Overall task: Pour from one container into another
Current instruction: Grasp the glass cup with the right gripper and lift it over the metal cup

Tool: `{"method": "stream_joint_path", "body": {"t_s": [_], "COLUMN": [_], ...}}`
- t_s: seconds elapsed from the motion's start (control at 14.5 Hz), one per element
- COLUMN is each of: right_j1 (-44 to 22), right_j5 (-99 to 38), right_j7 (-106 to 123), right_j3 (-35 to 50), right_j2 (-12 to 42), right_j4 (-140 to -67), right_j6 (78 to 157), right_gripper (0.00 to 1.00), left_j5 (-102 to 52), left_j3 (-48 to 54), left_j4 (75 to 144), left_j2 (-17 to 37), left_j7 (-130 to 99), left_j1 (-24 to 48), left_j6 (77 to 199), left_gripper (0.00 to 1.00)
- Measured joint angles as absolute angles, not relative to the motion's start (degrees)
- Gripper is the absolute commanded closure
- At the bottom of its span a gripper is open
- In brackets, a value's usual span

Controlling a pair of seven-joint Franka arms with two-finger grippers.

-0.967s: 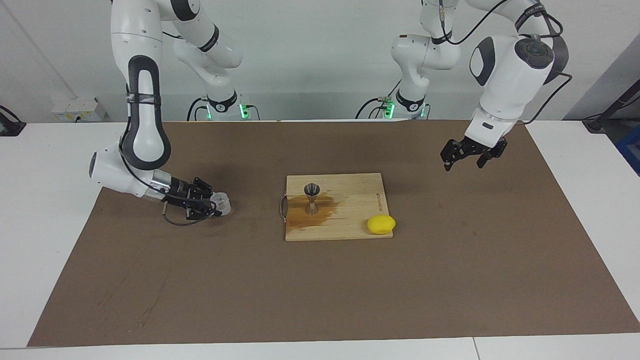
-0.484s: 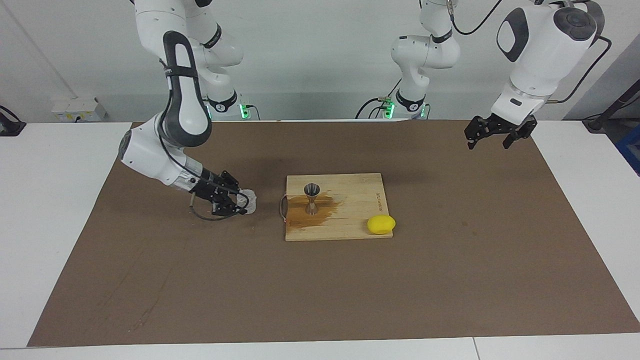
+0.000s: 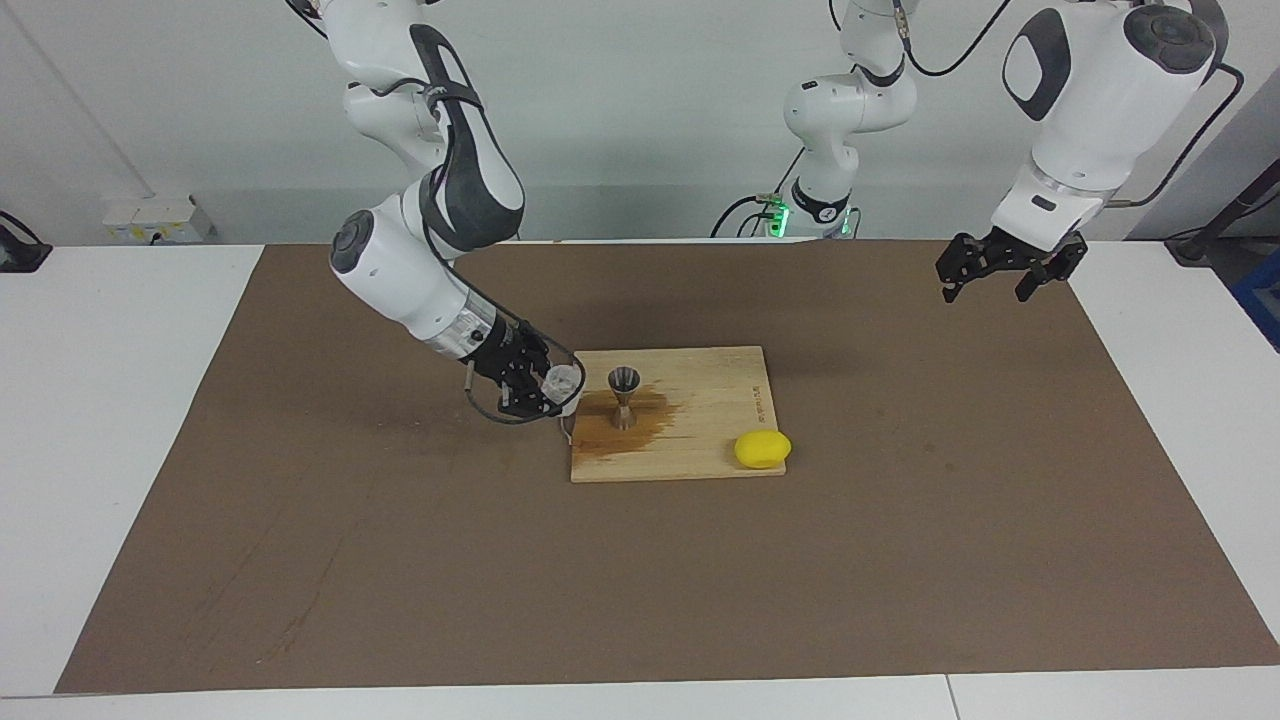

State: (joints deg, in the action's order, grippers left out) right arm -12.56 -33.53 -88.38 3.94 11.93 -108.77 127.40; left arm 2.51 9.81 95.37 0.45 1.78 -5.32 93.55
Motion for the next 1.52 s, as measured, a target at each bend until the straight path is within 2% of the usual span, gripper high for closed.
{"method": "stream_joint_path", "body": {"t_s": [0.9,1.52], "right_j1": [-22.1,-25.2], "right_j5": [-8.8,6.3], "right_j7": [-100.9,-102.0], "right_j3": [3.9,4.0], "right_j2": [11.9,12.0], "right_j4": [-106.3,-106.0], "right_j6": [128.4,128.4], "right_gripper": [1.00,1.00], "left_j5": [-0.4,-1.8], "left_j3": [7.9,8.1], "left_j4": [93.4,93.4], "left_j2": [-2.1,-3.1], "left_j7": [0.9,0.2], "left_j1": [-3.4,-3.3], "left_j6": [90.1,89.1], "left_gripper": [0.00,0.00]}}
